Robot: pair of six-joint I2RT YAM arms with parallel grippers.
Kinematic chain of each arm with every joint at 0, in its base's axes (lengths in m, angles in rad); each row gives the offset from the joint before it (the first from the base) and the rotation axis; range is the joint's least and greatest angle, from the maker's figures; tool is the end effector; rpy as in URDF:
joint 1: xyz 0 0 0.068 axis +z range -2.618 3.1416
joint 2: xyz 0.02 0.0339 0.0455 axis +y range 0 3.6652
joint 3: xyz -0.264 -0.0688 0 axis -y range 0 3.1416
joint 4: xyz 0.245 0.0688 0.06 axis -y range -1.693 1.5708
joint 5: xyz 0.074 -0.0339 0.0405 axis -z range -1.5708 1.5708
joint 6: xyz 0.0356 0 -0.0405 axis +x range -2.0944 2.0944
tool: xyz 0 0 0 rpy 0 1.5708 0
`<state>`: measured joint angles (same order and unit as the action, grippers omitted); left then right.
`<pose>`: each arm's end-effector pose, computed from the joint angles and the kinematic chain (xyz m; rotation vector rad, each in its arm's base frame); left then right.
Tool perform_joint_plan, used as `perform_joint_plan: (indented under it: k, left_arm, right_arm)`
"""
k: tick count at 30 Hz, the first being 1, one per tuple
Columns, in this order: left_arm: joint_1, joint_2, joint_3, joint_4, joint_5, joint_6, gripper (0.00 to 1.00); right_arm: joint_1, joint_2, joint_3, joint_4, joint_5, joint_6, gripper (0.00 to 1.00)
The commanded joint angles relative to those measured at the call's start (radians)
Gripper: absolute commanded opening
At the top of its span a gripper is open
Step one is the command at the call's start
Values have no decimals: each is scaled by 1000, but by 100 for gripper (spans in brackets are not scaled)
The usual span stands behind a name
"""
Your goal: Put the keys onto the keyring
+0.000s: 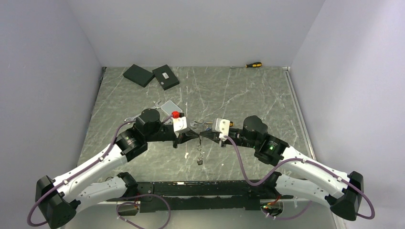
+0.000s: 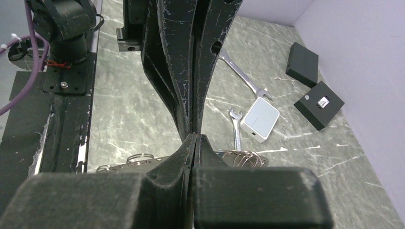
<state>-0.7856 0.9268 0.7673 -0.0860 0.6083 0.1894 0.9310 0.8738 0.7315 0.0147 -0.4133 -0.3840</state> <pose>0.1362 -0.1651 0.3199 1.2503 1.4035 -0.9662 0.1123 0.1748 0.3270 -1.2999 1.1654 0.7546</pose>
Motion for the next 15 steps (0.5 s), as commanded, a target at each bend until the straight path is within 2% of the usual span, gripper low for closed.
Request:
perform_joint_plan:
  k: [1,15]
  left_arm:
    - [2,-3,7,43,41,-1,0]
    - [2,-18,4,44,37,-1,0]
  right_arm:
    - [-2,-25,-12,145,-6,37,0]
    - [-1,2,-53,387,81,155,0]
